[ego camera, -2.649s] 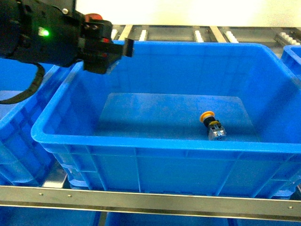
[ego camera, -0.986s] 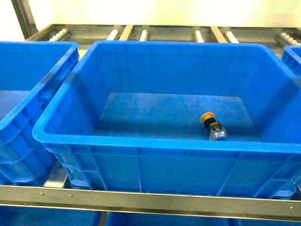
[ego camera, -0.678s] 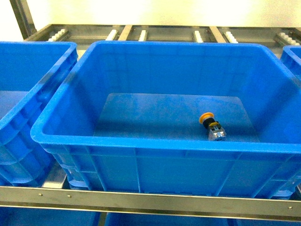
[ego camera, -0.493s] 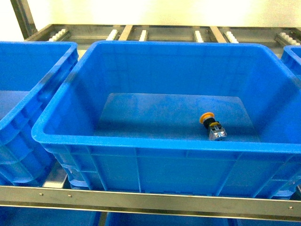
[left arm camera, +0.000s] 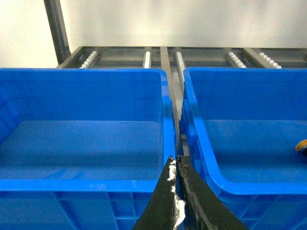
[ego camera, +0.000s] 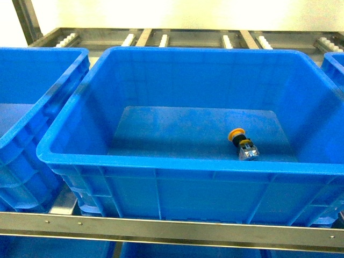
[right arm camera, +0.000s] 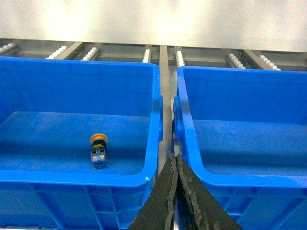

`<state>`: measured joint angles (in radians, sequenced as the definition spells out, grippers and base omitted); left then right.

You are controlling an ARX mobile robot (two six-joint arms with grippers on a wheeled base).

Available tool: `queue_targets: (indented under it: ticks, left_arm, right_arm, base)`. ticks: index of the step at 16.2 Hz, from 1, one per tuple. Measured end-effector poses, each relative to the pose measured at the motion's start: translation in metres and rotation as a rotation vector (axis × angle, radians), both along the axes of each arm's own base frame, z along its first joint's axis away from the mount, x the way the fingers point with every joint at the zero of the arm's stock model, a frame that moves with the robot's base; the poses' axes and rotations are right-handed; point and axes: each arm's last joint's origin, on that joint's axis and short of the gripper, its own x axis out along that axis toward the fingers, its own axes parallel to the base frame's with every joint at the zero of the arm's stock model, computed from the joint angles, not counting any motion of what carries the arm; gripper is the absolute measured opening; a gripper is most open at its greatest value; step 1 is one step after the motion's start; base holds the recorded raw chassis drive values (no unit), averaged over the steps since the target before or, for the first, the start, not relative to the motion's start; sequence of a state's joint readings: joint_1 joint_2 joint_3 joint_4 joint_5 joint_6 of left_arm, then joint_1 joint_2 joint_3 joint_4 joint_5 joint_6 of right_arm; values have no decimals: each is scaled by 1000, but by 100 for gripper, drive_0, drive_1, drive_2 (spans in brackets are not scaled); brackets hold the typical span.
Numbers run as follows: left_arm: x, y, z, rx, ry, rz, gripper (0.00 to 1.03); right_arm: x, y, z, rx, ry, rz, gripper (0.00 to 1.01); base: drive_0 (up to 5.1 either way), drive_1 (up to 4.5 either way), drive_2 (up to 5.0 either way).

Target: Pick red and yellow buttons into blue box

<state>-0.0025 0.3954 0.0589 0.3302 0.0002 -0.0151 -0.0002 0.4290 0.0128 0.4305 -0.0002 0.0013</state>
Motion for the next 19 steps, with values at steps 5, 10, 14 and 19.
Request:
queue_targets:
  ticks: [5,10,14,19]
  left_arm:
    - [-8,0,-8,0,-27,0,2]
    - [-15,0,-9,0,-20,0,2]
    - [-27,0,-11,1,-21,0,2]
    - [-27,0,-13,1,-6,0,2]
  right_arm:
    - [-9,0,1,0,-1,0,2]
    - [-16,0,0,0,0,0,2]
    - [-28,0,-1,-1,-1,0,2]
    - [-28,0,-3,-1,9,0,2]
  base:
    - [0,0,0]
    - [0,0,0]
    - [0,0,0]
    - [0,0,0]
